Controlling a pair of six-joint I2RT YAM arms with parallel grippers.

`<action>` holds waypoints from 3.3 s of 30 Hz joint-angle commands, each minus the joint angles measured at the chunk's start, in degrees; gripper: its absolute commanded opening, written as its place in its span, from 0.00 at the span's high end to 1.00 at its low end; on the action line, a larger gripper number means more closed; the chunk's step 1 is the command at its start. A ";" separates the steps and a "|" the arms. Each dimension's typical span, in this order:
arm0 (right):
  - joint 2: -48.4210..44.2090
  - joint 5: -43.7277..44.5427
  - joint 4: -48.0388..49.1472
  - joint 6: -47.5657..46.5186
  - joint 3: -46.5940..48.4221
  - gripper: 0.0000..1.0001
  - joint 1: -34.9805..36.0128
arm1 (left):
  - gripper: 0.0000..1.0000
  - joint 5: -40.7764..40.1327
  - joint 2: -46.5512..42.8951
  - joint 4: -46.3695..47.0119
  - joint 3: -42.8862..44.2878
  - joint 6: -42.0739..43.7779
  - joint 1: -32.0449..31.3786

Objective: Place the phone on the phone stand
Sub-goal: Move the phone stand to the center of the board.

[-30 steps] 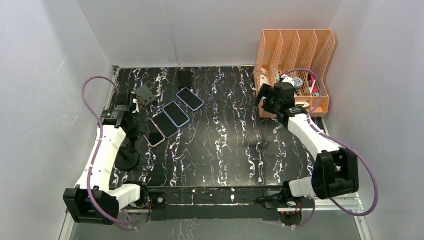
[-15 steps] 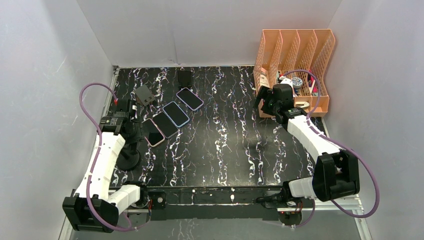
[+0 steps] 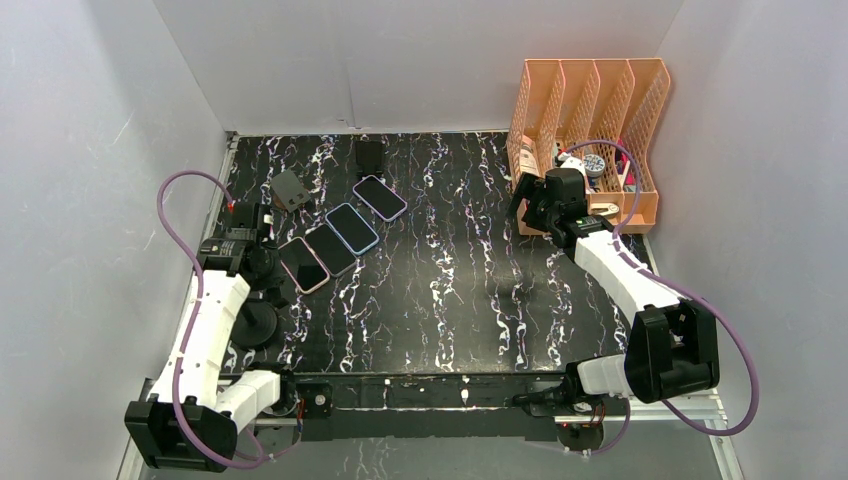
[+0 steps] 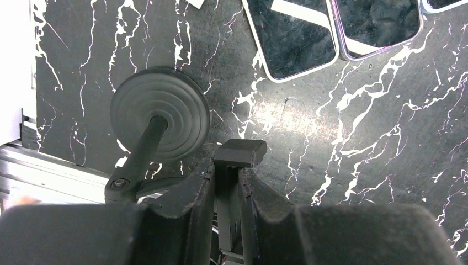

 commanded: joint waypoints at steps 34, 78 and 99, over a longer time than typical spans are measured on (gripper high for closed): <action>-1.37 -2.49 4.71 -0.41 -2.72 0.01 0.26 | 1.00 0.99 -0.01 -3.09 9.24 2.58 0.17; -24.64 7.48 7.87 -6.00 -5.14 0.01 0.40 | 1.00 51.72 53.29 15.47 62.13 43.17 -28.29; -22.41 7.30 8.48 -7.10 -5.76 0.01 0.50 | 0.96 46.63 70.94 5.98 77.83 47.82 -31.51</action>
